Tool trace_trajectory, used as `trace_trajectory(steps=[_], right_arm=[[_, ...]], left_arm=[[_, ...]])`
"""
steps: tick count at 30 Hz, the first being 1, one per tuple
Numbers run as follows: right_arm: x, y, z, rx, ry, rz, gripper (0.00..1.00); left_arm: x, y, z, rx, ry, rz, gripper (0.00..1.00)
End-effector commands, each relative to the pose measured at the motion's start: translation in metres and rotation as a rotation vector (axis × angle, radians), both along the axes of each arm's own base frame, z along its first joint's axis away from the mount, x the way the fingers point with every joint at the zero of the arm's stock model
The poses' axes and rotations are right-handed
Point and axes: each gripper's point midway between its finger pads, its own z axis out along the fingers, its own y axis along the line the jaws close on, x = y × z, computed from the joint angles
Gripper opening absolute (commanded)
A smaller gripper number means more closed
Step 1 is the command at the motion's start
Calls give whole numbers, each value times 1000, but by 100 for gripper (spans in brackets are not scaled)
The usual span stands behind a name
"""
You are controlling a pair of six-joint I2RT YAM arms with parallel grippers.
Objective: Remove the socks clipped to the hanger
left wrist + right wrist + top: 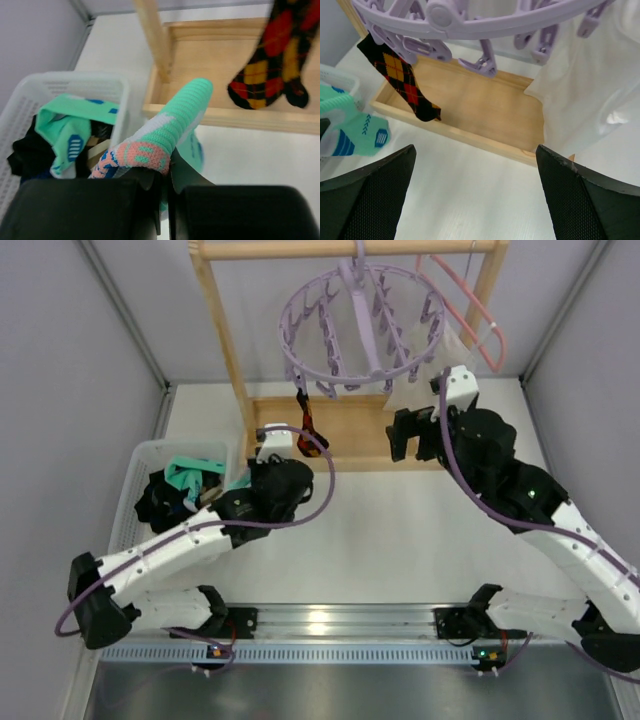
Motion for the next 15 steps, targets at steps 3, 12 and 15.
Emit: trace_trajectory(steps=[3,12,15], right_arm=[[-10,-29,18,127,-71,-74,99],[-12,-40,4,123,-60,-91,100],[-14,-40,0,124,-55,-81,100]], left_arm=[[2,80,28,-126,9,172,0],[43,160,76,-298,30,322,0],[51,203,92,-323,15,404,0]])
